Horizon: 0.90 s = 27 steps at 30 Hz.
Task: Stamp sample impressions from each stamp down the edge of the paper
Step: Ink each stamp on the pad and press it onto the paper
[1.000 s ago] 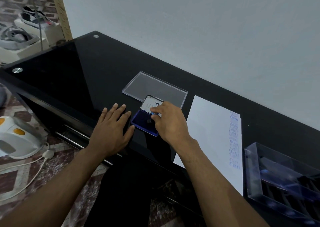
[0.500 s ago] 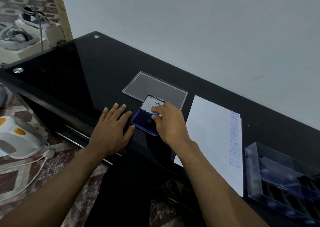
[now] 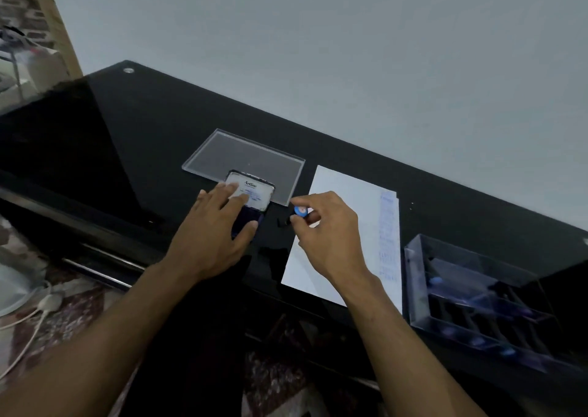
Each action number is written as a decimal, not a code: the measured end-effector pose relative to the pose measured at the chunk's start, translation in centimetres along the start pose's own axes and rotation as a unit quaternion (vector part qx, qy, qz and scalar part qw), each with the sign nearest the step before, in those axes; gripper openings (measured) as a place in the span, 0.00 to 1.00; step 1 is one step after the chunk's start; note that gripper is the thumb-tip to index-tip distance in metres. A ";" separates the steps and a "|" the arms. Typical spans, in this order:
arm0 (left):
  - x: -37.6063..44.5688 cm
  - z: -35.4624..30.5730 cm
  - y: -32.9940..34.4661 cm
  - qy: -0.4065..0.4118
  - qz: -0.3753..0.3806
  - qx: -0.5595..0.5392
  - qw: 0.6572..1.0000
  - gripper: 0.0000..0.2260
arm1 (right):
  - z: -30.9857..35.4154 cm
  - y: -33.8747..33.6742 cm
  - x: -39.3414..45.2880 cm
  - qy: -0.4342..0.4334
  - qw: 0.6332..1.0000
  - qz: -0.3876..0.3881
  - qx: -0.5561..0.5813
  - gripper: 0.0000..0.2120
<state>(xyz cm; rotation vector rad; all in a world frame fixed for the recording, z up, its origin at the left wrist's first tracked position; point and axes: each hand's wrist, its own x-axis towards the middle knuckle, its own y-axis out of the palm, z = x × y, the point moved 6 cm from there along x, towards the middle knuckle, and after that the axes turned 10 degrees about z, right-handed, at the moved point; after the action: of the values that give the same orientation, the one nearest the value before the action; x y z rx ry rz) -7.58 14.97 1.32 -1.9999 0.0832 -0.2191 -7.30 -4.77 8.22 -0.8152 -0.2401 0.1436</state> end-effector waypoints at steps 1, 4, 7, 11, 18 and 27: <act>0.2 -1.3 0.2 0.009 0.002 -0.004 1.000 0.27 | -0.7 -0.8 -0.5 0.009 1.000 -0.009 0.005 0.12; 0.9 -4.9 1.3 0.022 0.023 -0.027 0.999 0.27 | -2.9 -3.1 -2.3 0.042 0.999 -0.034 0.009 0.11; 1.4 -8.2 3.1 0.064 0.040 -0.026 0.997 0.27 | -4.8 -5.3 -4.2 0.066 0.997 -0.045 -0.005 0.11; 1.8 -11.9 5.6 0.111 0.069 -0.023 0.991 0.30 | -7.1 -8.0 -6.5 0.091 0.993 -0.066 -0.035 0.12; 2.5 -16.3 8.7 0.153 0.100 -0.011 0.983 0.32 | -9.6 -11.1 -9.0 0.128 0.986 -0.078 -0.070 0.14; 3.4 -17.8 10.6 0.158 0.123 0.029 0.979 0.32 | -11.8 -11.3 -10.1 0.136 0.982 -0.069 -0.110 0.13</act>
<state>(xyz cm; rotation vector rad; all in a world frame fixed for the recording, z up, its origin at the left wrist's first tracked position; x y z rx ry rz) -7.25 -5.89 -0.55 -1.8623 0.5180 -0.3735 -13.51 -22.93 7.20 -1.0230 -0.0536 -0.1280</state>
